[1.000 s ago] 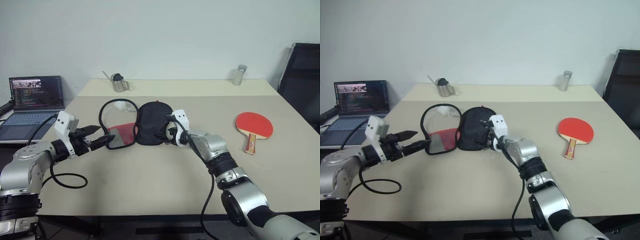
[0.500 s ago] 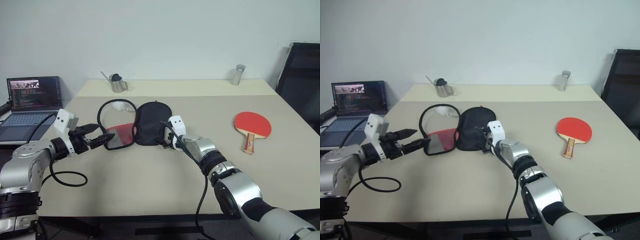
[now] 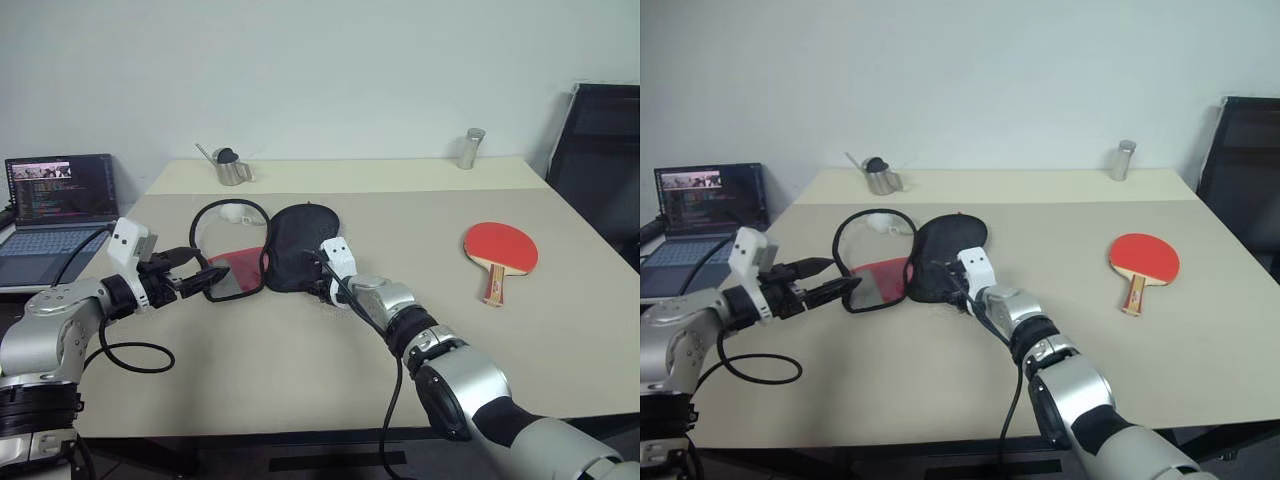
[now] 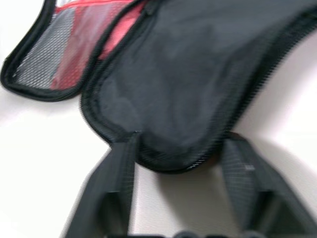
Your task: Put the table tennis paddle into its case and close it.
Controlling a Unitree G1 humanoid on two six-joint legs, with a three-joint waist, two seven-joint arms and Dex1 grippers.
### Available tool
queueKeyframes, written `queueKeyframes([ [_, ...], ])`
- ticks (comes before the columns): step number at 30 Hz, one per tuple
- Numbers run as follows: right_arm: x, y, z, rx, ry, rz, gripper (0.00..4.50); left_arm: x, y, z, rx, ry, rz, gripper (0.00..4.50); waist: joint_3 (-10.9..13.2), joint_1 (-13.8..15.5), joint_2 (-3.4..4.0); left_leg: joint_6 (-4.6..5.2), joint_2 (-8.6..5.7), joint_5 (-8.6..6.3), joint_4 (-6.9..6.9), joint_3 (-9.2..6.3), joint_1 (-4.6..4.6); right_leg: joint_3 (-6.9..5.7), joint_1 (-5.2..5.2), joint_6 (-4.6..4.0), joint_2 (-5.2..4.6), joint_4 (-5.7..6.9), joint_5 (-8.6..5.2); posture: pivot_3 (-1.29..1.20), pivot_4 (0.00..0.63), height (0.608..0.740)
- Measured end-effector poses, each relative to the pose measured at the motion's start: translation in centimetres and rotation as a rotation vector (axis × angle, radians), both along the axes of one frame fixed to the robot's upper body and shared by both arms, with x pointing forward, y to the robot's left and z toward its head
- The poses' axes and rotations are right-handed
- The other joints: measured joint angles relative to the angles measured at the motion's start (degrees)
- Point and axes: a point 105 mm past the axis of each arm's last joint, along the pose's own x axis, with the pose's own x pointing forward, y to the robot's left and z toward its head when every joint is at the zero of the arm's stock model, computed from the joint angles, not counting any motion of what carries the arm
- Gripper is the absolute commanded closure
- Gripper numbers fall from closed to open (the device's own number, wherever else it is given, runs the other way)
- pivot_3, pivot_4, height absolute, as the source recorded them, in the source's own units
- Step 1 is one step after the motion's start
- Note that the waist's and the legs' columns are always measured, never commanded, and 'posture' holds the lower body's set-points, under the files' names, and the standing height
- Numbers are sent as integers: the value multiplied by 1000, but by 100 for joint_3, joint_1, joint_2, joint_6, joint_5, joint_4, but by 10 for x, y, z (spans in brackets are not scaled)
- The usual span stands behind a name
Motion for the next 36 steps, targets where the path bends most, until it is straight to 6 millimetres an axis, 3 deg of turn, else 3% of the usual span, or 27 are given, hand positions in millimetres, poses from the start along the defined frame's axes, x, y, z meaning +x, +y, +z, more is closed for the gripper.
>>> queueKeyframes([
  [4,1,-3,-1,60,53,-40,4469,-1,1,-2,1,5,8,0,0,0,0,0,0,0,-1,0,0,0,0,0,0,1,0,0,150,740],
  [11,6,-9,0,163,163,-149,4469,1,-2,-1,0,2,2,0,0,4,0,0,0,0,-1,0,-1,-1,1,0,-1,0,0,0,150,740],
  [17,18,-20,17,231,188,-256,4469,10,-37,19,-36,-59,-96,0,0,41,-2,0,-1,0,0,0,-4,-2,2,0,-2,-1,0,0,150,740],
  [20,27,-35,26,239,173,-315,4469,10,-57,35,-29,-106,-159,0,0,36,-2,0,-2,0,-2,4,-4,1,2,0,-2,-2,0,0,150,740],
  [25,40,-75,30,230,165,-398,4469,6,-74,33,-27,-90,-222,0,0,15,-2,0,-2,0,-4,5,-4,1,2,0,-1,-4,0,0,150,740],
  [31,36,-106,16,165,231,-385,4469,1,-83,28,-33,-68,-268,0,0,5,-2,0,-1,0,-4,7,-5,3,3,0,-1,-5,0,0,150,740],
  [36,28,-119,14,105,247,-316,4469,-2,-87,28,-39,-64,-295,0,0,11,-2,1,-1,0,-4,7,-5,3,3,0,-1,-5,0,0,150,740],
])
